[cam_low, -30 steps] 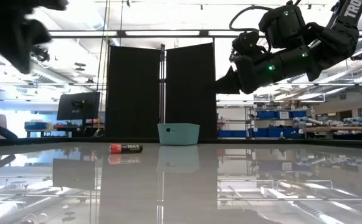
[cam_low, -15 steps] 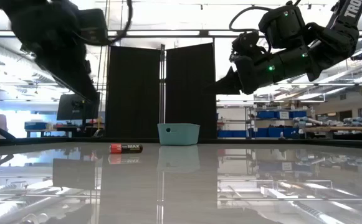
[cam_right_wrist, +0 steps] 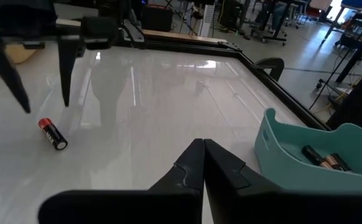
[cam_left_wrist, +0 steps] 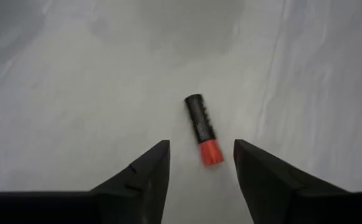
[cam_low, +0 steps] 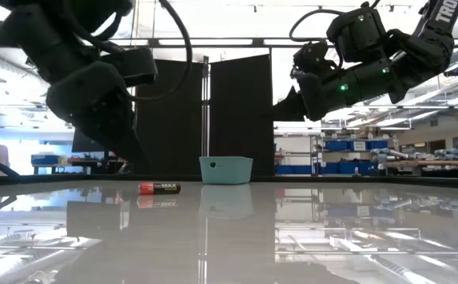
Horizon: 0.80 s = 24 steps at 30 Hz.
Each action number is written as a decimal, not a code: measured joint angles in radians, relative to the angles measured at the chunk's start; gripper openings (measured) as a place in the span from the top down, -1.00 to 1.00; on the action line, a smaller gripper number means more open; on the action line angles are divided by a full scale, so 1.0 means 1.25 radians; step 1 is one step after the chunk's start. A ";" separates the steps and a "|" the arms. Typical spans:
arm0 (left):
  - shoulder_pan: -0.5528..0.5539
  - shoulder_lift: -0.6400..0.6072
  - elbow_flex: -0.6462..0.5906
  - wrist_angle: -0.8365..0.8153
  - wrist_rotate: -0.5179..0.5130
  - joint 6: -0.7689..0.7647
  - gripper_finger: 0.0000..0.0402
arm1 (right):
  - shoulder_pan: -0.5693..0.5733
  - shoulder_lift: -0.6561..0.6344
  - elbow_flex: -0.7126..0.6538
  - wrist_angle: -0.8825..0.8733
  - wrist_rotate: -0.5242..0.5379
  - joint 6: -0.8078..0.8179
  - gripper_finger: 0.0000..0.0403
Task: Sort batteries
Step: Put the red battery into the orange bin
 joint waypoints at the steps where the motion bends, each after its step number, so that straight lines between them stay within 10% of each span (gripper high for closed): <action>1: 0.000 0.010 0.000 0.016 0.000 0.003 0.07 | 0.000 0.000 0.000 0.000 0.000 0.000 0.91; 24: 0.023 0.130 0.003 0.098 0.007 -0.001 0.23 | 0.000 0.000 0.000 -0.002 0.000 0.000 0.92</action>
